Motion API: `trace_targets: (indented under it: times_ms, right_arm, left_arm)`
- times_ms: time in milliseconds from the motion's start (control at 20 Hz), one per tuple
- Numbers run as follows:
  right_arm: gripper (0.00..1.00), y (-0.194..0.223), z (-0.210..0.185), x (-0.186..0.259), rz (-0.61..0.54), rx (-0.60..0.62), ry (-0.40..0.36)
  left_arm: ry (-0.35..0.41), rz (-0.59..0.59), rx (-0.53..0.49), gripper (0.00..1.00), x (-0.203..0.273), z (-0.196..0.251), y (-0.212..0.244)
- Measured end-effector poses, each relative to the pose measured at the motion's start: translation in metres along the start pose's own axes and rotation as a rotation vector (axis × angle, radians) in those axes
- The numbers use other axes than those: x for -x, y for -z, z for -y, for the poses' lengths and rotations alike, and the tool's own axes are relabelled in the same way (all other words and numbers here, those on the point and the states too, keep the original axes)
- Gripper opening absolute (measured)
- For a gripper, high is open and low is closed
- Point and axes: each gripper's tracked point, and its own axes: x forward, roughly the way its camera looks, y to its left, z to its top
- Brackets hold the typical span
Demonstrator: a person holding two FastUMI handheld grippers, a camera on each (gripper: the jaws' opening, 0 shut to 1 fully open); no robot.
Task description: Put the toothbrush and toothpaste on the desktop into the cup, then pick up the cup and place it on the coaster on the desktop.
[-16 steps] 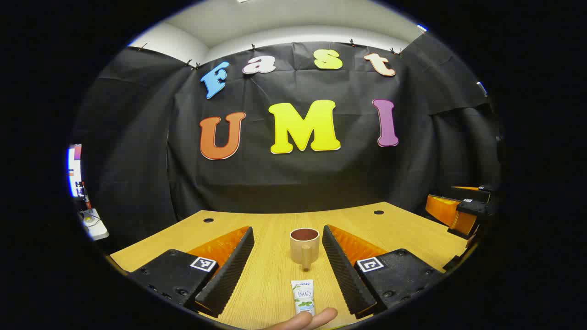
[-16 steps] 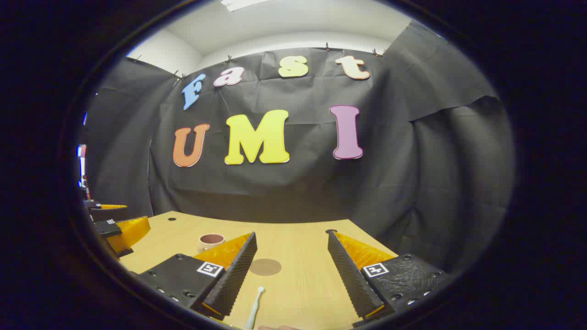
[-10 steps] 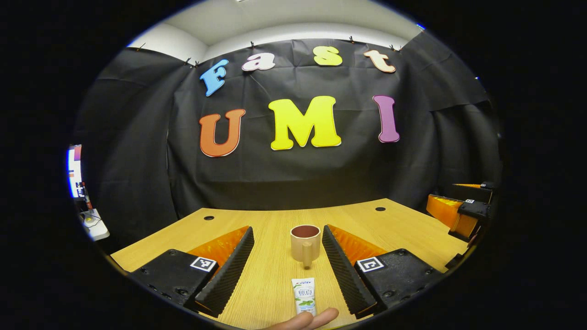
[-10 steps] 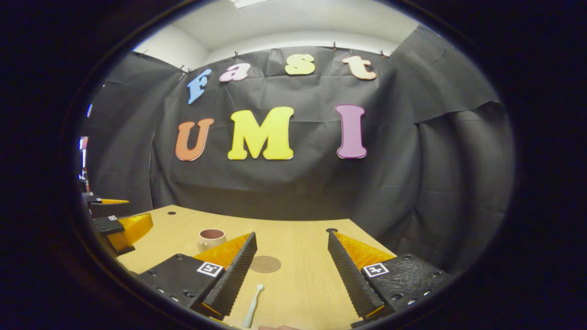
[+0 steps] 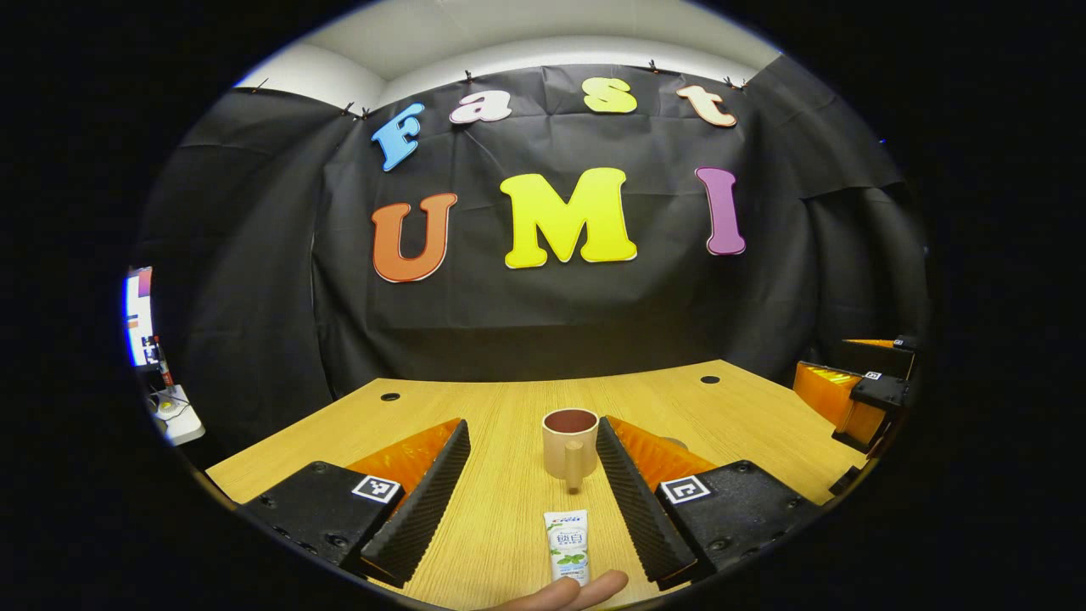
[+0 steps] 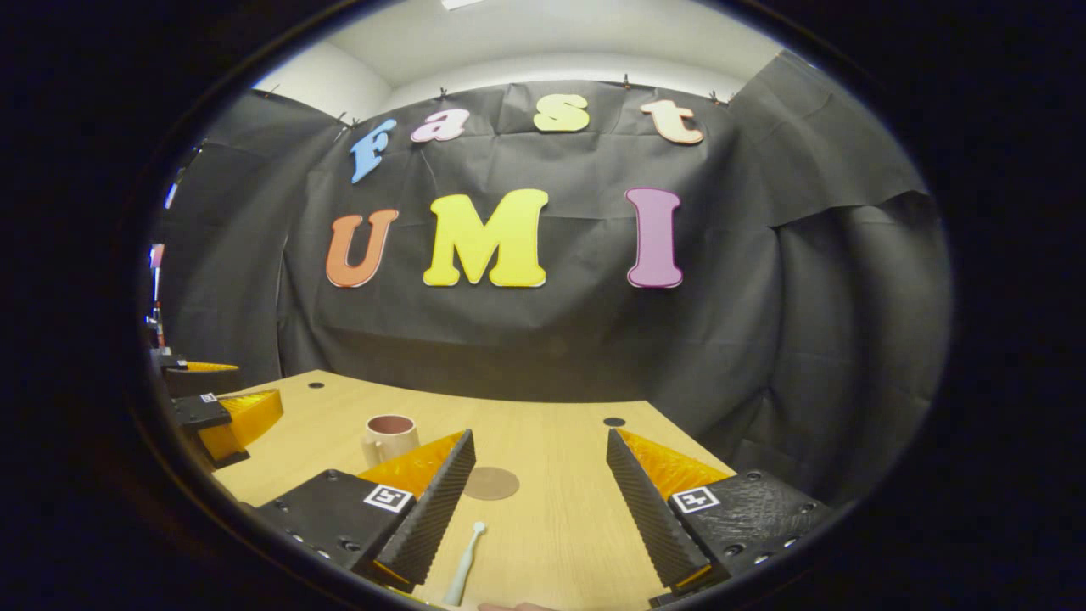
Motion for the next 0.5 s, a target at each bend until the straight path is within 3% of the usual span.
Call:
trace_targets:
  times_ms: [500]
  right_arm:
    - [0.96, 0.003, 0.002, -0.002, -0.006, 0.001, 0.009]
  left_arm:
    - [-0.019, -0.055, -0.003, 0.95, -0.009, -0.002, 0.016]
